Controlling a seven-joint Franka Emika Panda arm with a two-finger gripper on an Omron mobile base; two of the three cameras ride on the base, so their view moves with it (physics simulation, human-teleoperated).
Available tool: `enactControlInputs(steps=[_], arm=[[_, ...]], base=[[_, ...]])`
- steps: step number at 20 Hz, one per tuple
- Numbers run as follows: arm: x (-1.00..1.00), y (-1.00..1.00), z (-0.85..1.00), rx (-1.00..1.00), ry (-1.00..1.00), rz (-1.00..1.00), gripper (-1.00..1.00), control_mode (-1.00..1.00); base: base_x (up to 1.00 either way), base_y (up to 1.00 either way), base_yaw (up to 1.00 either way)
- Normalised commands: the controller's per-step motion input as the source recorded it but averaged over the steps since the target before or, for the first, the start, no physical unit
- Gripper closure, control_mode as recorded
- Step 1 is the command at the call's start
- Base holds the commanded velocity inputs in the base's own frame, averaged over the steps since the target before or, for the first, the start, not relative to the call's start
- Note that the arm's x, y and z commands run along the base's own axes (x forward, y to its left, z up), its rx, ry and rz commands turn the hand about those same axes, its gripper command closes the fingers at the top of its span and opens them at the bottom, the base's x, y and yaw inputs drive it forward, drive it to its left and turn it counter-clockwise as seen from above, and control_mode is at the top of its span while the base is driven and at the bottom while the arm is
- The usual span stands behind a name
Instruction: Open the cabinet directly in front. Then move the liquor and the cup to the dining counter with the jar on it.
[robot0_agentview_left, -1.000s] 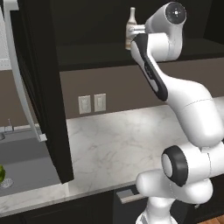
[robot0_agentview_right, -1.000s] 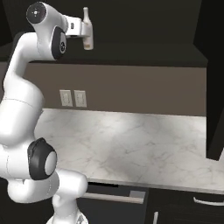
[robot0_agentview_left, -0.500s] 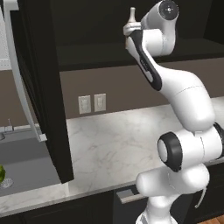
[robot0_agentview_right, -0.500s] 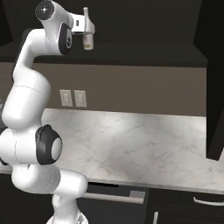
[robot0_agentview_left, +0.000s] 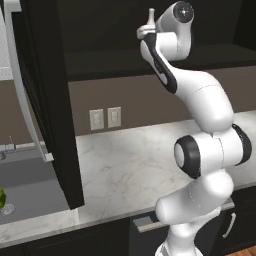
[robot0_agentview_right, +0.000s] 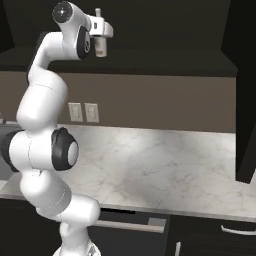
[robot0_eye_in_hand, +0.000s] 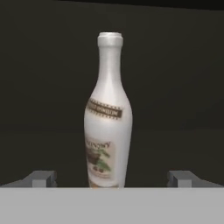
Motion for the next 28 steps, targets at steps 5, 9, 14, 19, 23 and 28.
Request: enactControlInputs(steps=[5,9,14,19,23,28], arm=[[0.44,0.04,0.00,0.00,0.00,0.00,-1.00,-1.00],[0.35,0.05,0.00,0.00,0.00,0.00,-1.00,-1.00],[0.31,0.01,0.00,0.00,0.00,0.00,-1.00,-1.00],[0.29,0.00,0.00,0.00,0.00,0.00,-1.00,-1.00],[0.24,0.00,0.00,0.00,0.00,0.00,-1.00,-1.00],[0.18,0.01,0.00,0.00,0.00,0.00,1.00,-1.00]], base=[[0.00,0.00,0.00],[0.00,0.00,0.00],[0.00,0.00,0.00],[0.00,0.00,0.00],[0.00,0.00,0.00],[0.00,0.00,0.00]])
